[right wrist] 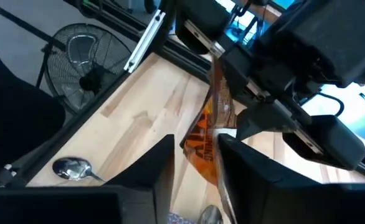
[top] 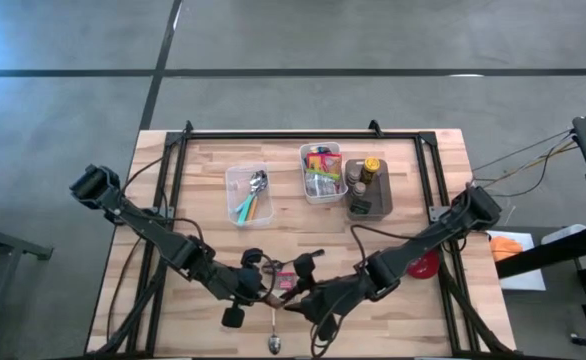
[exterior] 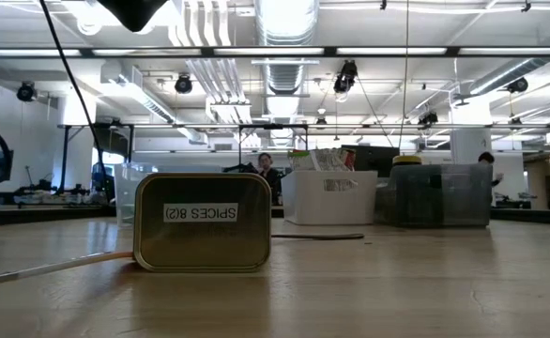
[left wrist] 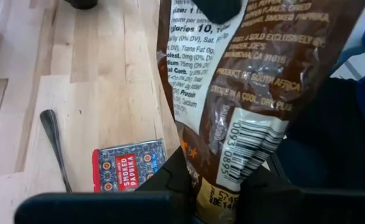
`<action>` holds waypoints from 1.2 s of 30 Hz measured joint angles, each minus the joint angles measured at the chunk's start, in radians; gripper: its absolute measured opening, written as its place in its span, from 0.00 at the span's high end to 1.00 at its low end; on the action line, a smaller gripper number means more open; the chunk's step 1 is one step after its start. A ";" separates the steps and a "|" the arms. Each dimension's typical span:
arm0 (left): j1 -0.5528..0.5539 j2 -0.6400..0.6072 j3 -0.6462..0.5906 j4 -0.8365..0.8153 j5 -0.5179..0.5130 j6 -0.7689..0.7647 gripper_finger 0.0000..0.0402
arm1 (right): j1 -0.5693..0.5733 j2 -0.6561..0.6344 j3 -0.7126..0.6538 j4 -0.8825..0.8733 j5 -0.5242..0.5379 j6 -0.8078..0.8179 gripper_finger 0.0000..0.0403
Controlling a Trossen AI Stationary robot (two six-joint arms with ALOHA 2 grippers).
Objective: Pick & Place Food Item
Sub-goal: Put the brown seasoning pack into the black bin
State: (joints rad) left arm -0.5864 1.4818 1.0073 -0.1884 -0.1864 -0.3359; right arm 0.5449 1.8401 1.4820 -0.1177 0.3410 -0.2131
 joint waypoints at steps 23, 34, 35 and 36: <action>0.001 0.001 0.000 0.032 -0.035 -0.069 0.55 | -0.033 -0.015 0.003 -0.002 0.144 0.284 0.98; 0.004 -0.057 0.000 -0.006 -0.201 -0.183 0.24 | -0.032 -0.069 0.003 -0.111 0.222 0.388 0.98; 0.004 -0.070 0.000 -0.018 -0.230 -0.189 0.22 | -0.032 -0.072 0.003 -0.118 0.233 0.402 0.98; 0.004 -0.083 0.000 -0.034 -0.258 -0.190 0.22 | -0.032 -0.078 0.003 -0.132 0.247 0.419 0.98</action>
State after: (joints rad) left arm -0.5823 1.3990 1.0077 -0.2226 -0.4441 -0.5260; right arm 0.5125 1.7624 1.4845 -0.2495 0.5876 0.2057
